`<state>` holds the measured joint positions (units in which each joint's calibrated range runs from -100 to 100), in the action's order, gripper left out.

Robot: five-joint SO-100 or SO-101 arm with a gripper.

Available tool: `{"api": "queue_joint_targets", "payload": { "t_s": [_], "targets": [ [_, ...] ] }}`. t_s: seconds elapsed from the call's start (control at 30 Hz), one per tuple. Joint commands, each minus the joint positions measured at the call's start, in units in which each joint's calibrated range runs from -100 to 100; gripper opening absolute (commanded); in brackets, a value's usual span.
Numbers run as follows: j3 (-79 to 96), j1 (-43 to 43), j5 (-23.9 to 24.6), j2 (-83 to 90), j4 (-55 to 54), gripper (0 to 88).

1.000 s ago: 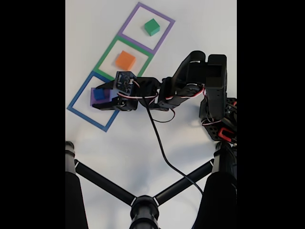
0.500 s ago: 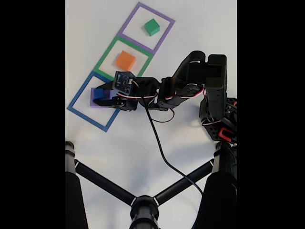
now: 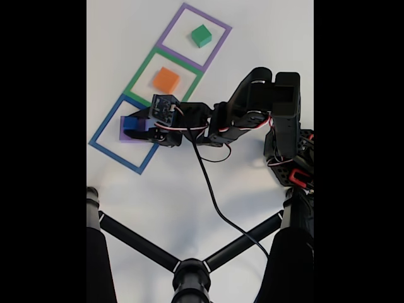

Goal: Tower of hanoi

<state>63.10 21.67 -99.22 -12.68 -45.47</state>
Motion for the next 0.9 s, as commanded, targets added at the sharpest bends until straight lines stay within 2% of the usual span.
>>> {"api": "queue_joint_targets", "payload": {
  "t_s": [0.0, 0.17, 0.3, 0.43, 0.7, 0.87],
  "targets": [
    [-1.44, 0.17, -0.78, 7.15, 3.74, 6.1],
    [-4.99, -0.36, -0.78, 16.76, 15.4, 6.2],
    [-13.16, -2.11, -0.78, 27.26, 35.88, 6.2],
    [-23.98, -6.0, -0.78, 35.19, 61.29, 6.1],
    [-31.16, -14.39, 0.32, 49.86, 91.97, 6.1],
    [-37.24, -20.95, -0.78, 56.51, 109.29, 6.0]
  ]
}}
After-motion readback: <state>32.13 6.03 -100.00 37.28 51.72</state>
